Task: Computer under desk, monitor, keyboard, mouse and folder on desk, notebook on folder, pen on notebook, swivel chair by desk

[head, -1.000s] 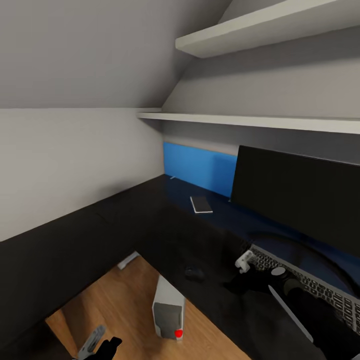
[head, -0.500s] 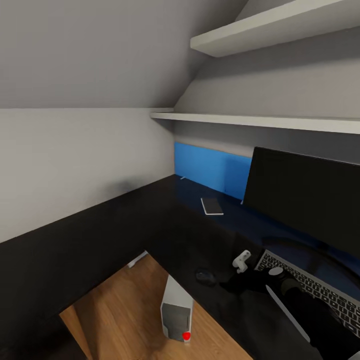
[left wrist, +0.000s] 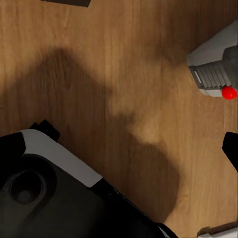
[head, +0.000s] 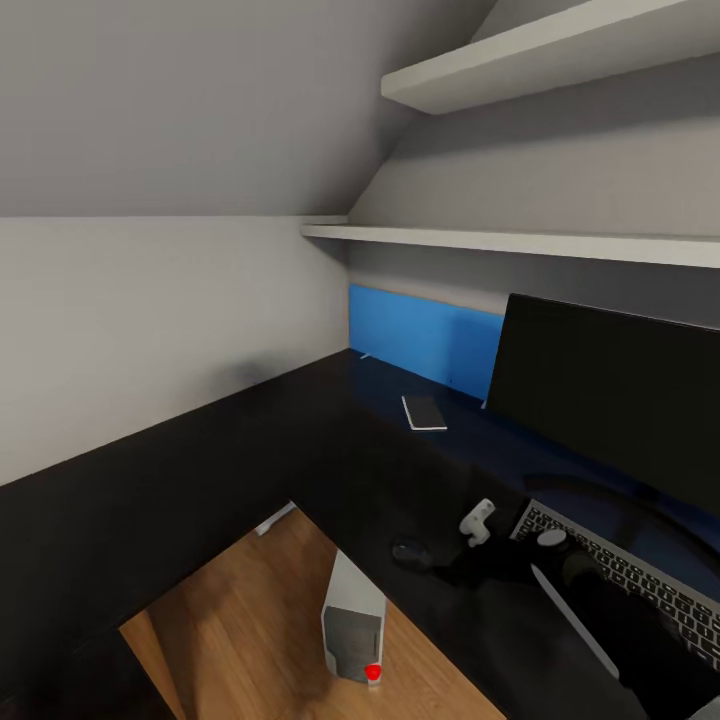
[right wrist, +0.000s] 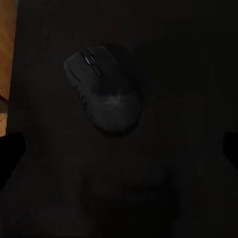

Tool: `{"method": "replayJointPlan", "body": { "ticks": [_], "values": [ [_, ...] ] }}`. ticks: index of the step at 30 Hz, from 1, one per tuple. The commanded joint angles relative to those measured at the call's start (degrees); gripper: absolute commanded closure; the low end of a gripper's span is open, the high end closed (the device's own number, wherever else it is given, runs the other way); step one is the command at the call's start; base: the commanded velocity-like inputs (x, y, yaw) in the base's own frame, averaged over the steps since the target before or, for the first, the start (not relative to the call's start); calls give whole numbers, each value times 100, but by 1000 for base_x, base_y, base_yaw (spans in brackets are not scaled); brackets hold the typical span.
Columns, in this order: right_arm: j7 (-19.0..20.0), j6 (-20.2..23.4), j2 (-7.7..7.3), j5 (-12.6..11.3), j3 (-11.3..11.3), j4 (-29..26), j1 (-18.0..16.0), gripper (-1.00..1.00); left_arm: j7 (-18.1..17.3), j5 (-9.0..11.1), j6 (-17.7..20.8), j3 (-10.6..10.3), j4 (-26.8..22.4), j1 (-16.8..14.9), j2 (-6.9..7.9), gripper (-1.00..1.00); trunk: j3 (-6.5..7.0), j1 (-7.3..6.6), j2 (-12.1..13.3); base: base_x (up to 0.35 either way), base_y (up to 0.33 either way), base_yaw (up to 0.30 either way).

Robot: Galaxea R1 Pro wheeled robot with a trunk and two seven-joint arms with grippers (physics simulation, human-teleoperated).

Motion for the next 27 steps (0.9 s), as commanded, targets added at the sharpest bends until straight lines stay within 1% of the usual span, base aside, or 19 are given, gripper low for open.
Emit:
{"method": "replayJointPlan", "body": {
  "ticks": [1, 3, 5, 7, 8, 11, 12, 13, 14, 15, 17, 20, 21, 22, 24, 27],
  "values": [
    [40, 45, -5, -48, 8, -1, -20, -100, -14, 47, -91, -9, 33, 27, 1, -100, -5, 0, -4, 0, 0, 0],
    [167, 52, -5, -31, 12, 19, -81, -100, -86, 76, -319, -5, 148, 77, -21, -100, -5, 0, -4, 0, 0, 0],
    [219, 72, -5, -20, 15, 30, -115, -100, -94, 139, -411, -3, 208, 104, -32, -100, -5, 0, -4, 0, 0, 0],
    [252, 94, -5, -9, 18, 37, -133, -100, -80, 279, -475, -2, 293, 132, -49, -100, -5, 0, -4, 0, 0, 0],
    [263, 100, -5, -8, 20, 39, -139, -100, -68, 384, -500, 2, 351, 142, -57, -100, -5, 0, -4, 0, 0, 0],
    [286, 115, -5, -6, 28, 26, -152, -100, -39, 827, -555, 14, 541, 166, -72, -100, -5, 0, -4, 0, 0, 2],
    [295, 123, -7, -6, 26, 23, -157, -100, -27, 1169, -576, 19, 664, 175, -72, -100, -4, 0, -4, 0, 0, 58],
    [298, 124, -5, -4, 26, 28, -158, -100, -23, 1331, -584, 20, 728, 178, -70, -100, -3, 0, -4, 0, 0, 97],
    [298, 124, -5, -4, 26, 28, -158, -100, -23, 1331, -584, 20, 728, 178, -70, -100, -2, 0, -4, 0, 0, 97],
    [302, 125, -2, 1, 29, 37, -161, -100, -50, 1597, -593, 24, 860, 183, -63, -100, -1, 0, -4, 0, 0, 159],
    [305, 126, 0, 9, 39, 43, -162, -100, -73, 1782, -598, 25, 975, 186, -53, -100, 3, 0, -4, 0, 0, 189],
    [308, 127, 2, 69, 96, 50, -164, -100, -93, 1944, -602, 26, 1083, 188, -44, -100, 10, 0, -4, 0, 0, 223],
    [308, 127, 6, 147, 155, 56, -164, -100, -101, 2009, -603, 26, 1124, 189, -42, -100, 13, 0, -4, 0, 0, 246],
    [309, 129, 9, 317, 229, 62, -165, -100, -109, 2075, -600, 26, 1171, 191, -38, -100, 14, 0, -4, 0, 0, 166],
    [310, 130, 11, 414, 264, 89, -165, -100, -112, 2103, -598, 27, 1191, 191, -27, -100, 15, 0, -4, 27, -3, 87],
    [310, 129, 11, 441, 273, 128, -165, -100, -113, 2109, -598, 27, 1196, 191, -24, -100, 16, 0, -4, 102, -21, 55]
  ]
}}
